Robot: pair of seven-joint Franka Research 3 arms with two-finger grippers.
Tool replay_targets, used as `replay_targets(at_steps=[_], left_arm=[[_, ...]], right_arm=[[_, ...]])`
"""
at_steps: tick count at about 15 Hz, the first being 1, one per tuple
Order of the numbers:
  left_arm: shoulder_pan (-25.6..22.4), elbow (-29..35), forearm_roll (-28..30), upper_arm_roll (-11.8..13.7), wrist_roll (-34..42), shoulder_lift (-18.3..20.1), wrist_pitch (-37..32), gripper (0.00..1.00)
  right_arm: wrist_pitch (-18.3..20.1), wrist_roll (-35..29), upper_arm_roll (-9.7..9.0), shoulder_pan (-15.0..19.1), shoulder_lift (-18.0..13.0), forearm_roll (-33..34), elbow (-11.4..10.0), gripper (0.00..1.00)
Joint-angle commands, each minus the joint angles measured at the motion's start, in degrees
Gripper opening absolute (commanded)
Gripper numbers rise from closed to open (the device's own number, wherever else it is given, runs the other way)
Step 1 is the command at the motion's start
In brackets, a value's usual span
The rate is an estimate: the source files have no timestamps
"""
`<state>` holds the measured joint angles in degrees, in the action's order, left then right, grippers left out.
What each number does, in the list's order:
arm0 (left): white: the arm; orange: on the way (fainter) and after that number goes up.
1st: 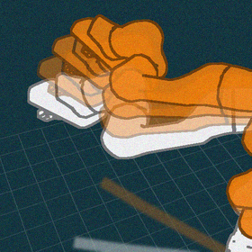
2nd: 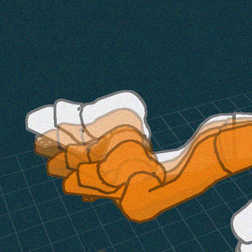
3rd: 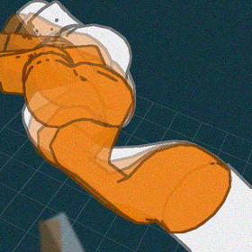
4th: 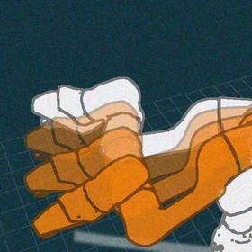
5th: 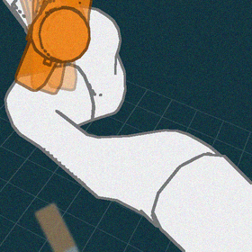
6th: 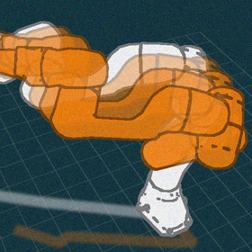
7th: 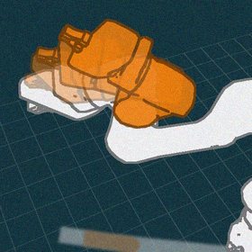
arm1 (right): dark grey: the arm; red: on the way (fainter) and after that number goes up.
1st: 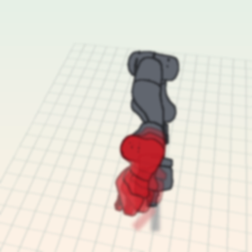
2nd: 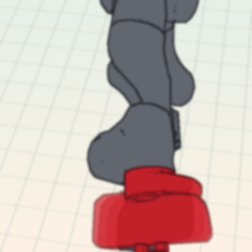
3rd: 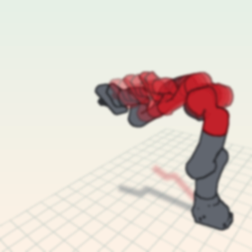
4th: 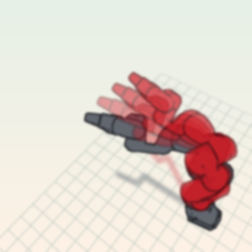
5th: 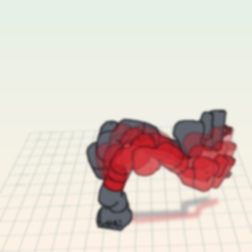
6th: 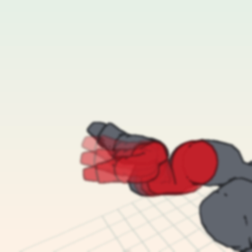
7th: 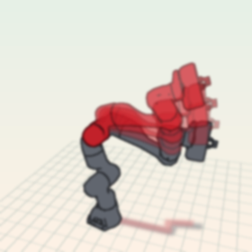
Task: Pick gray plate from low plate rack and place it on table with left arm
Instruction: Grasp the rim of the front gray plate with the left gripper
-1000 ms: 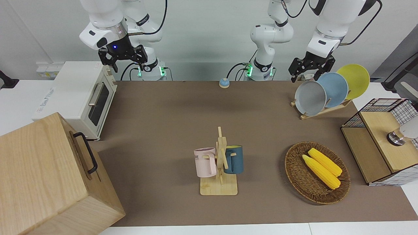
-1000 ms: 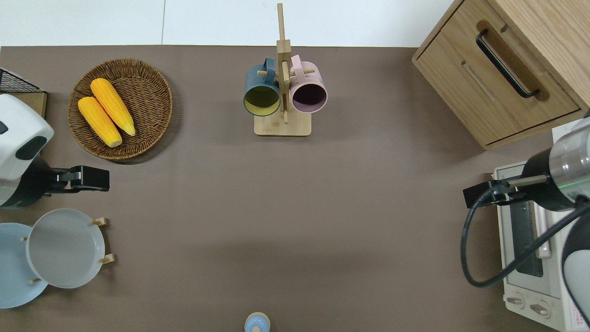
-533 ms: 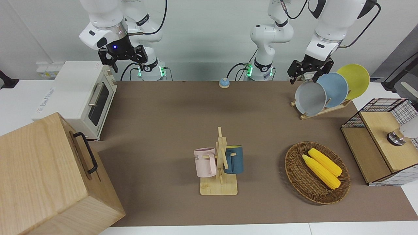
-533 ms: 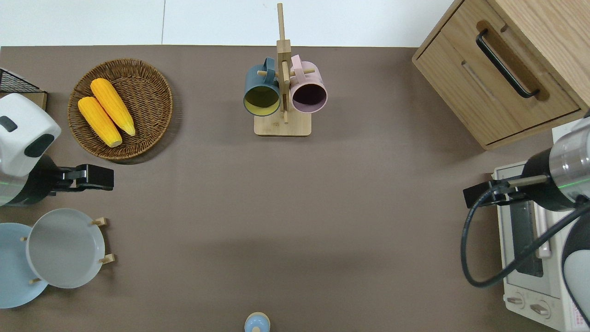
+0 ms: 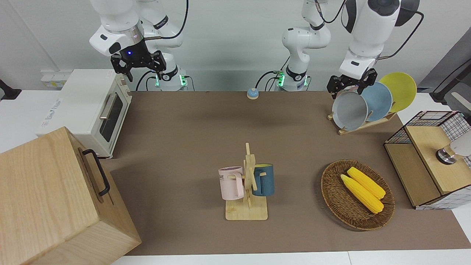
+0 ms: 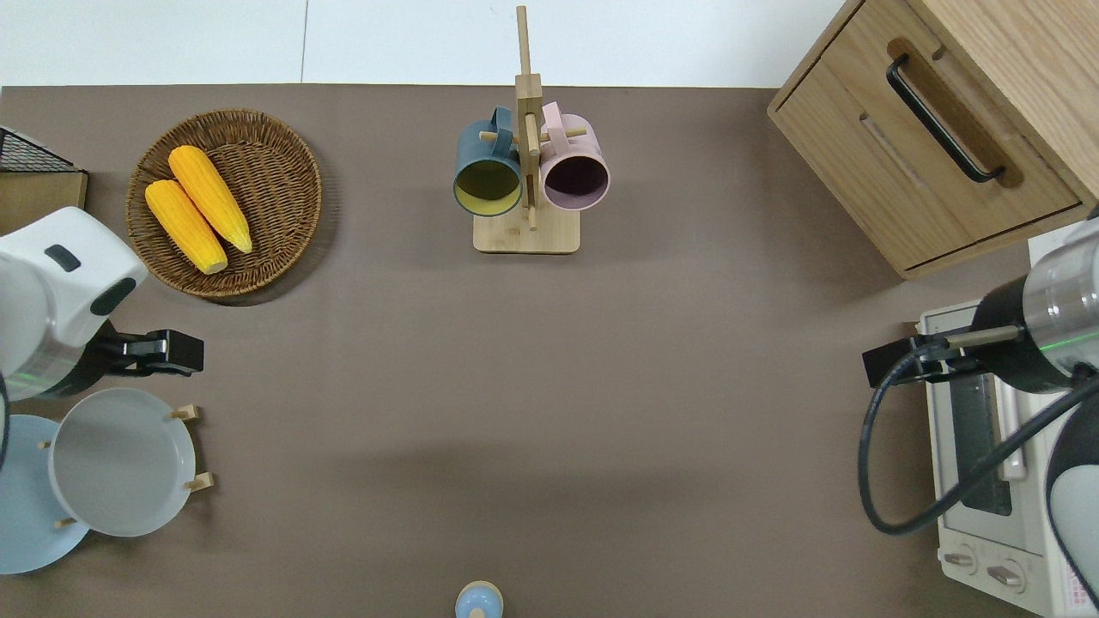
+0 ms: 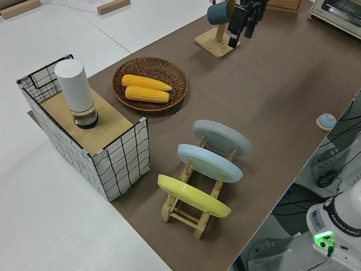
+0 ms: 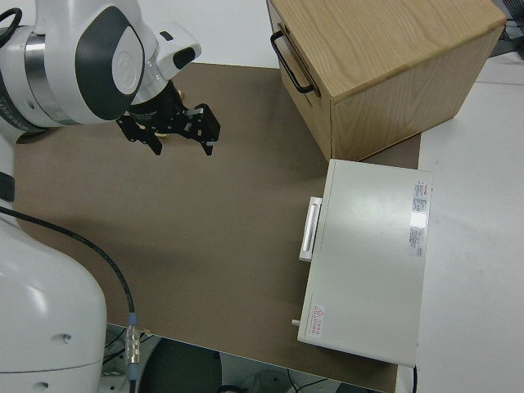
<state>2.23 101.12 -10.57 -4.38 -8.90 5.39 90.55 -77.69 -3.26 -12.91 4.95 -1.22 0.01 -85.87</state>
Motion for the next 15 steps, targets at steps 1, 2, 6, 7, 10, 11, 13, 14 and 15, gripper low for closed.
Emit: replay_targets(at_steps=[1, 2, 6, 7, 10, 11, 13, 14, 15], left_arm=[[0.94, 10.22, -8.47, 0.6, -0.16, 5.24, 2.7, 0.99], [1.03, 12.15, -11.11, 0.6, -0.16, 5.86, 2.87, 0.99], [1.03, 17.43, -17.37, 2.26, -0.24, 6.39, 2.79, 0.99], [1.03, 18.66, -17.64, 3.05, -0.24, 6.39, 2.87, 0.99], [1.03, 22.44, -17.64, 6.74, -0.16, 6.21, 5.67, 0.99], [0.94, 22.98, -17.64, 7.45, -0.16, 5.87, 6.3, 0.99], [0.94, 23.07, -17.64, 9.03, -0.16, 4.9, 7.35, 0.98], [0.85, 23.16, -17.56, 9.47, -0.16, 4.72, 7.7, 0.91], [0.85, 23.25, -17.47, 9.56, -0.16, 4.37, 7.71, 0.8]], right_arm=[[0.87, 0.19, -0.36, 0.85, -0.27, -0.28, 0.35, 0.99], [0.87, 0.19, -0.36, 0.76, -0.27, -0.28, 0.35, 0.987], [0.87, 0.19, -0.36, 0.76, -0.27, -0.28, 0.35, 0.99], [0.87, 0.19, -0.36, 0.85, -0.27, -0.28, 0.35, 0.987], [0.87, 0.19, -0.36, 0.85, -0.27, -0.28, 0.35, 0.99], [0.87, 0.19, -0.36, 0.85, -0.27, -0.28, 0.35, 0.99], [0.87, 0.27, -0.36, 0.76, -0.27, -0.28, 0.35, 0.99], [0.87, 0.19, -0.36, 0.85, -0.27, -0.28, 0.35, 0.987], [0.87, 0.19, -0.36, 0.85, -0.27, -0.28, 0.35, 0.99]])
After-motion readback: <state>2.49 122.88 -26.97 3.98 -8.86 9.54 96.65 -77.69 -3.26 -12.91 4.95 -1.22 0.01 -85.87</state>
